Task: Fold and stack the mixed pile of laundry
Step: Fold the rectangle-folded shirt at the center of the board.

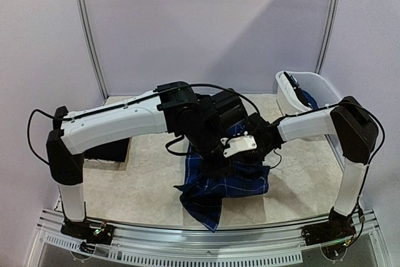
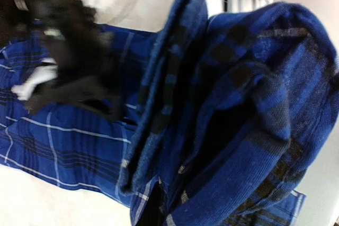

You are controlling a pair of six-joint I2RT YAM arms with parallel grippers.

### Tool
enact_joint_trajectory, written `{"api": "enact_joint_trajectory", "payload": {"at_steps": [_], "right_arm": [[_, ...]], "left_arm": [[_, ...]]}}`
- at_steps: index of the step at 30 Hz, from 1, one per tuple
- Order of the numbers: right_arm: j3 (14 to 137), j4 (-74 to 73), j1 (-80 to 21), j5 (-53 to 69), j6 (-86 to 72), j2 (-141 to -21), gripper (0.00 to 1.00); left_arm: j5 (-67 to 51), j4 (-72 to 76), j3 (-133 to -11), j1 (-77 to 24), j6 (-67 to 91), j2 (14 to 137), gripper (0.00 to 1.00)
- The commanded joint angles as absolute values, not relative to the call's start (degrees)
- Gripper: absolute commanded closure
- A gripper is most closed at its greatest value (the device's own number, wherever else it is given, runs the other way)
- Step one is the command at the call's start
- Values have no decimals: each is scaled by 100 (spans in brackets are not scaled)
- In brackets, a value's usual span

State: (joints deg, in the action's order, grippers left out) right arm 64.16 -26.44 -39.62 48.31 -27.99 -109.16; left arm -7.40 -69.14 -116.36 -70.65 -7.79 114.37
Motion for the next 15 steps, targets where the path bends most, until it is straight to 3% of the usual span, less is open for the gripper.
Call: {"api": "enact_joint_trajectory", "payload": {"at_steps": [1,8,15], "right_arm": [[6119,-2798,-4037,4966,-2528,-11197,100],[6247,-3231,-4036,4868,-2421,-11200,100],[6946,-3939,-3787,4028,-2539,-10875,99]], "left_arm": [[-901,-7020,-12022,-6729,-987,11748,100],[-801,-6999,-12640,-6312,-1159,12180,100],[-487,-7051,-12856,-6170,-1552,12444,100]]}}
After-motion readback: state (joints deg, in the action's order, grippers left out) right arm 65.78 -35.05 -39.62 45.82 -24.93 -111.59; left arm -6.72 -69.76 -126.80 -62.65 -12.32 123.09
